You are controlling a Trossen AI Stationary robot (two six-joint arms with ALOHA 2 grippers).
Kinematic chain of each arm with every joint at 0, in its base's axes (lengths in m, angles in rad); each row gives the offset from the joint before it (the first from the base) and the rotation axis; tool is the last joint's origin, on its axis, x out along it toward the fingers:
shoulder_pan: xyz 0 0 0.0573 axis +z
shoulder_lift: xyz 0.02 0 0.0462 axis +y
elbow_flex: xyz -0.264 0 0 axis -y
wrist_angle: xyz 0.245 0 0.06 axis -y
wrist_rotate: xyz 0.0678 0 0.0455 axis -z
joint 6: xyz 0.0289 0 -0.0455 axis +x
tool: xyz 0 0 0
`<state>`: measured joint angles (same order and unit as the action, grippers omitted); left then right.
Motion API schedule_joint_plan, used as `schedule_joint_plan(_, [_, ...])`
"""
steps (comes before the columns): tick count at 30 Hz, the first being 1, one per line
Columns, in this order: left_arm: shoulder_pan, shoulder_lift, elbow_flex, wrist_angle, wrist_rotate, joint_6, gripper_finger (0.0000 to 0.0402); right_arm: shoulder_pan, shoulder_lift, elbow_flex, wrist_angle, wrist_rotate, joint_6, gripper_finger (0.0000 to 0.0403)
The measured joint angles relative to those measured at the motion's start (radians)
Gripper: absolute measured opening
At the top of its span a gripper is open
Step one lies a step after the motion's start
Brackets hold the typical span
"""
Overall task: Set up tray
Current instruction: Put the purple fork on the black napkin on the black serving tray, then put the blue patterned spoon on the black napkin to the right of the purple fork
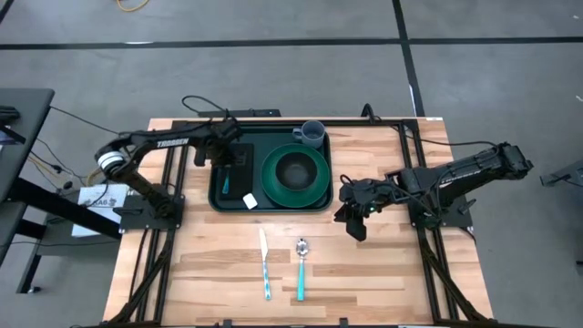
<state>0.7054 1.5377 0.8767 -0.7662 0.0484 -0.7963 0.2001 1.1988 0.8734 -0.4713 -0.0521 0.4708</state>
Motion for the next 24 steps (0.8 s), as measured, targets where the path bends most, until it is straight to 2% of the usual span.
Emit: schedule_joint_plan(24, [0.019,0.017,0.004,-0.006,-0.025,0.037,0.0051,0.0,0.0,0.0,0.0,0.0,0.0,0.0064])
